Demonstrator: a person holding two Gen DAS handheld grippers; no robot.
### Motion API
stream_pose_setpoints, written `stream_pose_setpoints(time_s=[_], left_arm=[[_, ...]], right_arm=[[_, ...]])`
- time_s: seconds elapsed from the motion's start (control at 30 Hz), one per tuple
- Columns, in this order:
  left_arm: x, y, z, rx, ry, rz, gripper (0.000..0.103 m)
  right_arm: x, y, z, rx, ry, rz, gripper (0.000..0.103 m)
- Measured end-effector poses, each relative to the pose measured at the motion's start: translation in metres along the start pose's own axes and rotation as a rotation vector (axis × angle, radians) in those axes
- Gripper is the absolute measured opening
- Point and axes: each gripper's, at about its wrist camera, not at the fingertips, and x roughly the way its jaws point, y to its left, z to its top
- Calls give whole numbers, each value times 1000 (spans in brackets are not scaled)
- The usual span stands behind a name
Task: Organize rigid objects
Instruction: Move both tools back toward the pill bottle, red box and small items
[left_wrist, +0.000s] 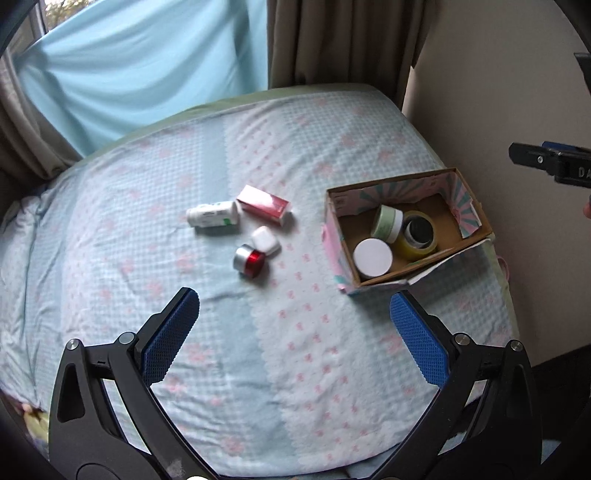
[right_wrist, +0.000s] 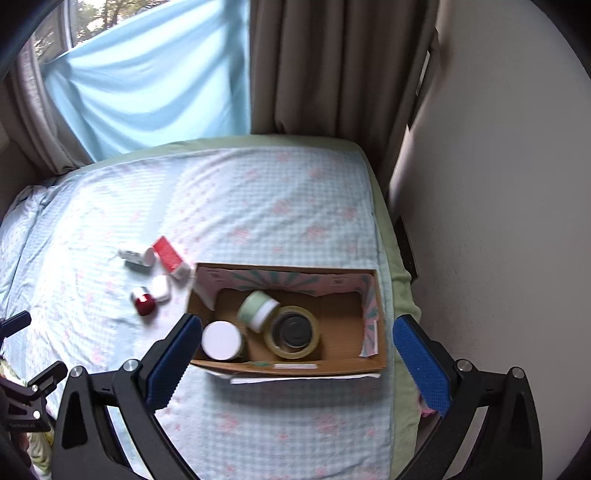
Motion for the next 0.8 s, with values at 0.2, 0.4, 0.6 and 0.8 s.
stream_pose_setpoints(time_s=[0.2,0.4,0.6,0.8], left_arm=[[-13,41,-6,-4,-17,-26,103],[0,71,-3,-7,8,-54,103],[36,93,2,-4,67,-80,103],[97,107,9,-11,139,-109,103]], right_arm=[[-14,43,6,-11,-22,87,103],[1,88,19,-51,-10,128,103],[29,129,39,-116,11,151,103],[87,171,55,-248,74,198,103]])
